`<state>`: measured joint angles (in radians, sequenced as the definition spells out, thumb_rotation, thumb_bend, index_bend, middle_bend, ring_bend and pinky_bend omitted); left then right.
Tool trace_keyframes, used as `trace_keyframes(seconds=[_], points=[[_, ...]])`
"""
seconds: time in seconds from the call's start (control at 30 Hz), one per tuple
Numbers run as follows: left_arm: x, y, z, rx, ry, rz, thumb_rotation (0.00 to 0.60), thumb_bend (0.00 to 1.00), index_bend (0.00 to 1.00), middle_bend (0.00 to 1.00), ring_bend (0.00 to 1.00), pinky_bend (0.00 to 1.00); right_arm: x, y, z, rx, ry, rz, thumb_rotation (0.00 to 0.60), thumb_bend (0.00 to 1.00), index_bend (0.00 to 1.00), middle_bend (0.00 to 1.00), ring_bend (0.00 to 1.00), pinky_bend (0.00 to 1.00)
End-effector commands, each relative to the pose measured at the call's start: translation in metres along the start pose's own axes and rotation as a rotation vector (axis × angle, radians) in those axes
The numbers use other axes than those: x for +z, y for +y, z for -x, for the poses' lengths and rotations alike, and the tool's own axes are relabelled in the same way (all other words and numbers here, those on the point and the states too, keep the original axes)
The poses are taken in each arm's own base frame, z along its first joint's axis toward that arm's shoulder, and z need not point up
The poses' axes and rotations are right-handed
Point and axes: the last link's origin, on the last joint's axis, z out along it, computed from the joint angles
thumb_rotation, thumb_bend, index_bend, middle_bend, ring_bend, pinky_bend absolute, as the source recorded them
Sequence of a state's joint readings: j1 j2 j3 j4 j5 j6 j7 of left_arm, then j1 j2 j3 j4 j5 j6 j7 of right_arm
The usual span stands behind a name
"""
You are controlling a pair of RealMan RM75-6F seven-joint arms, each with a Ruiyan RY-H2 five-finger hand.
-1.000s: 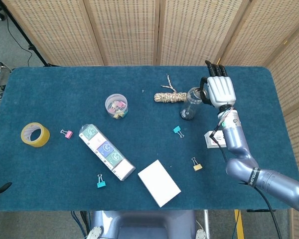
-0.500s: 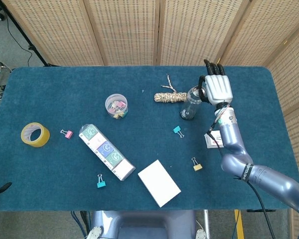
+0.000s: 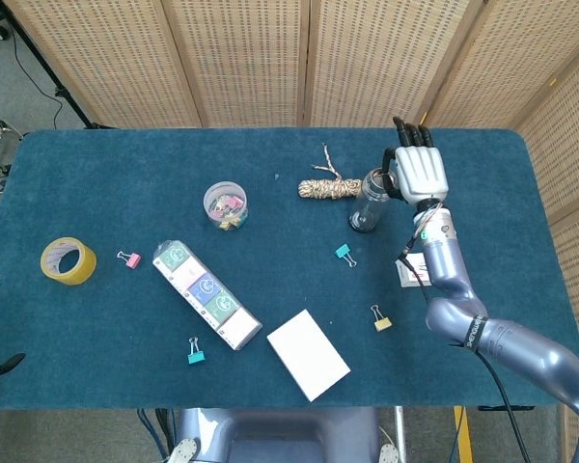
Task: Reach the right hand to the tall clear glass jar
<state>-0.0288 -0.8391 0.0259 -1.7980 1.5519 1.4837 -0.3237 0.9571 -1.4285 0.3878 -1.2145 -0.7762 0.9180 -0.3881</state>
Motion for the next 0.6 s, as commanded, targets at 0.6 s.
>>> trace_keyframes(seconds=[0.6], points=[[-0.001,-0.0008,-0.0019,-0.006,0.004,0.002,0.6,0.11,0.0,0.0,0.0,0.0,-0.0006,-0.0053,0.0044,-0.009,-0.002,0.001,0.6,0.61,0.65,0.0,0.0,0.0]])
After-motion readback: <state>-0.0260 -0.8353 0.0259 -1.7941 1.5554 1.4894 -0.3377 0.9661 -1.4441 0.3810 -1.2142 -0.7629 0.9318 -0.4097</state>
